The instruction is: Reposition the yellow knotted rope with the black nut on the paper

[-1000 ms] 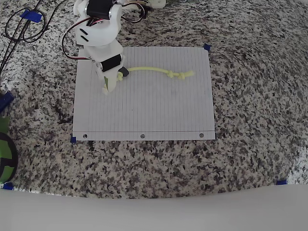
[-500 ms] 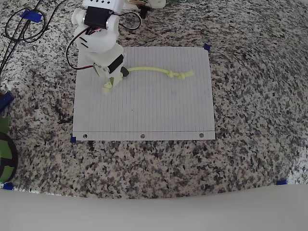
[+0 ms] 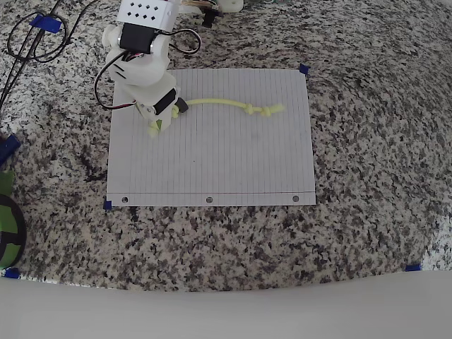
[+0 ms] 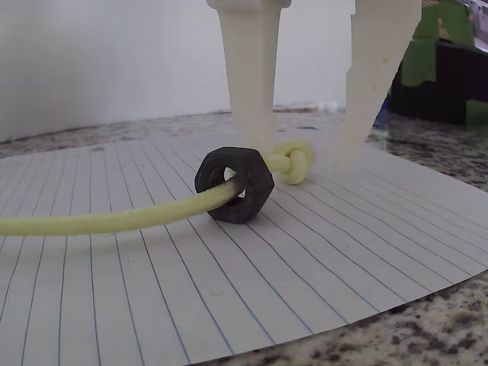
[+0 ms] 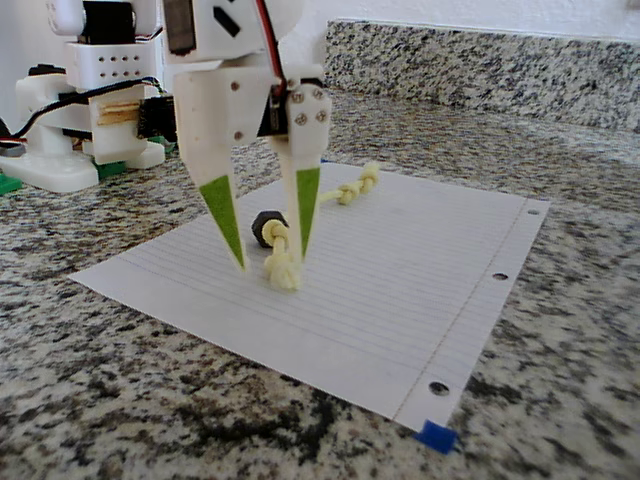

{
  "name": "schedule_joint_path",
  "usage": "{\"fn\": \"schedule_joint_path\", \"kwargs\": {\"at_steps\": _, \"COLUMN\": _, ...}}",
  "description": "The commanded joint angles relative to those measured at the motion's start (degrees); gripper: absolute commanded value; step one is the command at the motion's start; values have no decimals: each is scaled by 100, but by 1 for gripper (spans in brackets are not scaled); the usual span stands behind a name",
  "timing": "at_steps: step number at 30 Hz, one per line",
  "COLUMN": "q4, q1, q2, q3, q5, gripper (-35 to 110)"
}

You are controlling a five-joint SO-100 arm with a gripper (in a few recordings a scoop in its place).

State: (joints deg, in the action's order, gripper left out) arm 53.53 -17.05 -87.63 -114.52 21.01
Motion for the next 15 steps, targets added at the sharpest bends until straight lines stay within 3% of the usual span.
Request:
{"fn": "schedule_joint_path", "kwargs": {"at_steps": 1, "q4": -53, "q1": 9, "q2": -35, "q3": 185, "q5": -9, "gripper": 37}}
{"fn": "schedule_joint_path", "kwargs": {"at_steps": 7, "q4": -53, "q1": 35, "q2": -26, "q3": 185, "q5": 9, "gripper": 31}}
{"fn": "schedule_joint_path", "kwargs": {"at_steps": 11, "q4": -97, "q1": 18, "q2": 0, "q3": 185, "q5": 9, "gripper": 3}}
{"fn": "schedule_joint_path", "kwargs": {"at_steps": 15, "q4": -97, "q1": -18, "q2": 9, "q3": 176, "q5": 18, "gripper": 0}}
